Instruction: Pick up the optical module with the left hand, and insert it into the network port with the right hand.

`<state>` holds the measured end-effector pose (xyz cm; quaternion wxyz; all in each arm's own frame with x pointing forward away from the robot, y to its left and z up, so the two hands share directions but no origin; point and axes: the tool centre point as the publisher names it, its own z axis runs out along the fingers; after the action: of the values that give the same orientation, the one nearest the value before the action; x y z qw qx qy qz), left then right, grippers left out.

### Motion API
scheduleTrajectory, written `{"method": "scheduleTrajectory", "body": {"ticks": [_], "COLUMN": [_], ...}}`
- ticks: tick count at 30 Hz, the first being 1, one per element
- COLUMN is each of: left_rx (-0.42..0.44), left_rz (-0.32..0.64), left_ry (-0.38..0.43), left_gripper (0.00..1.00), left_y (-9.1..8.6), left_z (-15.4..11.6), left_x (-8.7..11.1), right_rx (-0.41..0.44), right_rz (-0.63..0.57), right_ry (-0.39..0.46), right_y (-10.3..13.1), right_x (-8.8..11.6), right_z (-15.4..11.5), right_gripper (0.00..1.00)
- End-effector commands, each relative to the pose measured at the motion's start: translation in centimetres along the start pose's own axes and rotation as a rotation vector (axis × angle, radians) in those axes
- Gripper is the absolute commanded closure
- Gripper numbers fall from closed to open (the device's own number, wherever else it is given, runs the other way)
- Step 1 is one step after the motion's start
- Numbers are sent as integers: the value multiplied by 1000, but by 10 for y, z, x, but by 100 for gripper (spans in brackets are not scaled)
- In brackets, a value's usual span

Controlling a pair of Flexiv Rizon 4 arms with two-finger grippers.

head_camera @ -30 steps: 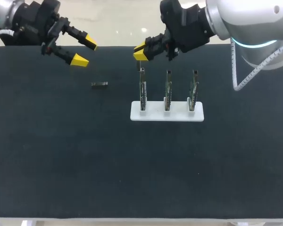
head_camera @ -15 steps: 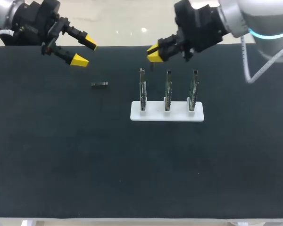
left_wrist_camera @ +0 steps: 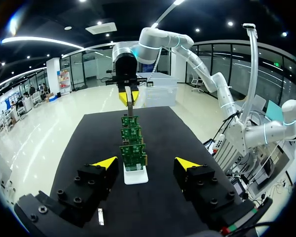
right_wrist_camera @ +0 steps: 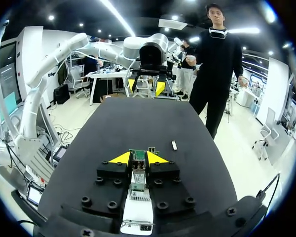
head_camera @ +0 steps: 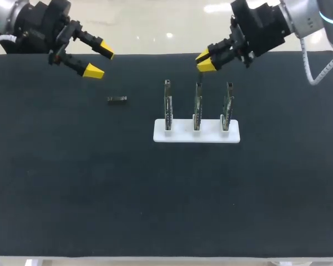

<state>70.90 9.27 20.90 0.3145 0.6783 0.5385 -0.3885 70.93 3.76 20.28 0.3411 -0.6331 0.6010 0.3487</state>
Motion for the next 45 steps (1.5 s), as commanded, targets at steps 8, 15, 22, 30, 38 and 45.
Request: {"method": "scheduleTrajectory", "body": {"ticks": [8,15,22,30,38,45], "left_rx": [3,3,3,3,3,3], "left_rz": [-1,-1,-1,-1,-1,-1], "left_ry": [4,4,4,4,4,4], "left_gripper": [0,0,0,0,0,0], "left_y": [1,1,1,1,1,1], "left_z": [0,0,0,0,0,0], "left_x": [0,0,0,0,0,0], "right_rx": [-2,14,20,23,30,34], "right_rz": [-13,-1,1,-2,1,0], "right_ry": [-8,-9,-12,-14,-17,-21], "right_y": [-11,-13,-13,-14,-16,-17], "right_x": [11,13,13,14,14,14], "right_z": [1,4,5,7,10,11], "right_gripper": [100,100,100,100,100,100]}}
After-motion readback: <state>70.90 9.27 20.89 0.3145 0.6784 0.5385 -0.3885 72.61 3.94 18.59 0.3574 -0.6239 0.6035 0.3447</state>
